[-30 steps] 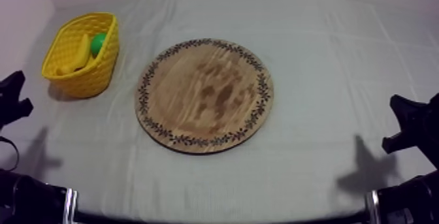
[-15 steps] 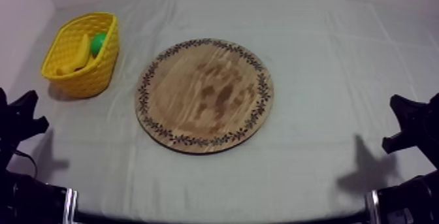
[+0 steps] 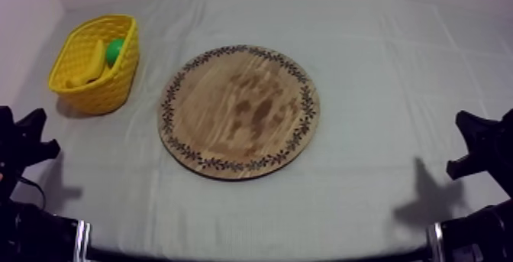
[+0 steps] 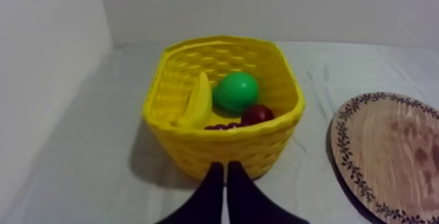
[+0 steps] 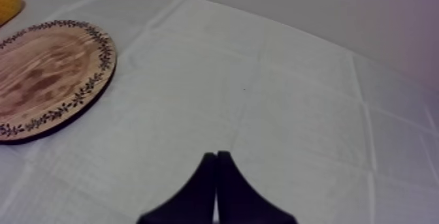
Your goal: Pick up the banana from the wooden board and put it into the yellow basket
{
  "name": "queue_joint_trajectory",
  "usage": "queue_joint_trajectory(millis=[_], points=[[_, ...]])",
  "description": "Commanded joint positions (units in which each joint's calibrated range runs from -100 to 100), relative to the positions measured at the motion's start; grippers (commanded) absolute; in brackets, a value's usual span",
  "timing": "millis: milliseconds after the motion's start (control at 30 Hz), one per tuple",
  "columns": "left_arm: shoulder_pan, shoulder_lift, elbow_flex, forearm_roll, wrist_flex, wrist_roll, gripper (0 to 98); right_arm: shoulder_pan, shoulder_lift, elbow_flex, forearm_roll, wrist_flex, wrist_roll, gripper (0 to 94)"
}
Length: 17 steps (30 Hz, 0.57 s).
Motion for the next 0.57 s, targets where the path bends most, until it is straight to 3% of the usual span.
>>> queue_joint_trajectory(millis=[0,533], points=[[-0.3,-0.1,0.1,-0.04,-0.2,0.1,0.0,0.0,0.0,0.0,0.0,0.0,0.0,0.3],[-1.7,-0.1,0.1,0.16,0.6,1.2,0.0,0.0,0.0,0.0,0.0,0.0,0.0,0.3]])
